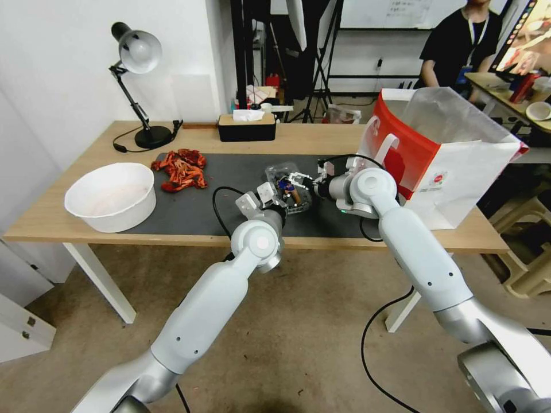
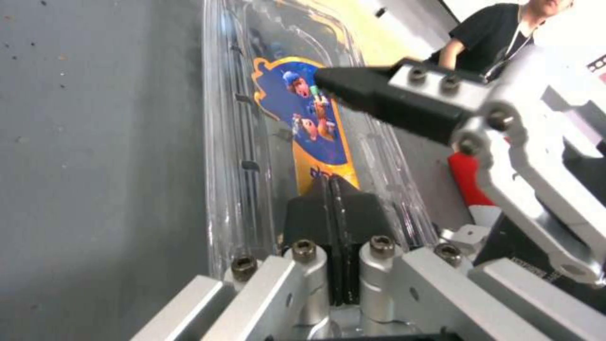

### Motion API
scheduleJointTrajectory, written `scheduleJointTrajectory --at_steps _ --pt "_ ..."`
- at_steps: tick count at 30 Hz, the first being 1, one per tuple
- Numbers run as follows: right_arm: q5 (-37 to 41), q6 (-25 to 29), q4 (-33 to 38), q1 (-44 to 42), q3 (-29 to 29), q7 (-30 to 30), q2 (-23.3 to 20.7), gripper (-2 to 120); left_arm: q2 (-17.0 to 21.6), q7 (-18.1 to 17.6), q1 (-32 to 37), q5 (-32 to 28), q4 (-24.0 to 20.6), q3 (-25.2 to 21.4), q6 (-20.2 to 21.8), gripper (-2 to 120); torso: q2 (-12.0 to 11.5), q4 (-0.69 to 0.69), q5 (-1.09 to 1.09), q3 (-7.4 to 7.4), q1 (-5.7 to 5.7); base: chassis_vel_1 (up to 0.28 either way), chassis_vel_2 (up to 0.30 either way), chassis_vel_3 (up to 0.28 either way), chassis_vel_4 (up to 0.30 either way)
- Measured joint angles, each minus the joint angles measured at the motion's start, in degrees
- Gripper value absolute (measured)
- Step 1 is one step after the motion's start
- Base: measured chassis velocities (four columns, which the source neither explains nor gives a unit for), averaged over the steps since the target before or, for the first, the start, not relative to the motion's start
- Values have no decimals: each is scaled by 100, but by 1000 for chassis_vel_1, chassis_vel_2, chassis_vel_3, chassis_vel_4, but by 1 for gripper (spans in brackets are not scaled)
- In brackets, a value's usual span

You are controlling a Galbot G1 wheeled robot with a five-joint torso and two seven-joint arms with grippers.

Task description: Close the takeout container lid, then place the container into the takeout bag.

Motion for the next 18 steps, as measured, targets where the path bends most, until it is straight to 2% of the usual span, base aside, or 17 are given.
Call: scheduleJointTrajectory --at_steps 3,5,7,8,12,13,15,18 --pt "80 3 1 -11 6 31 -17 74 3 -2 -11 -4 -4 -5 -6 0 0 -1 0 0 0 0 0 0 0" --pt "99 3 7 -14 13 42 -17 71 7 -2 -14 -5 -9 -10 -8 0 0 0 1 0 0 0 0 0 0" --pt "138 5 18 -21 32 87 -17 62 19 -11 -21 -17 -27 -21 -10 0 0 0 1 0 0 0 0 0 0" --pt "138 5 18 -21 32 87 -17 62 19 -11 -21 -17 -27 -21 -10 0 0 0 1 0 0 0 0 0 0" --pt "180 7 3 -61 55 135 -6 42 59 -21 -34 -45 -54 -43 -14 0 0 0 0 0 0 0 0 0 0" --pt "180 7 3 -61 55 135 -6 42 59 -21 -34 -45 -54 -43 -14 0 0 0 0 0 0 0 0 0 0" --pt "183 9 -9 -70 69 162 4 32 82 -21 -34 -55 -66 -49 -15 0 0 0 1 0 0 0 0 0 0" --pt "195 10 -10 -73 83 177 5 23 103 -21 -34 -61 -78 -69 -18 0 0 0 0 0 0 0 0 0 0"
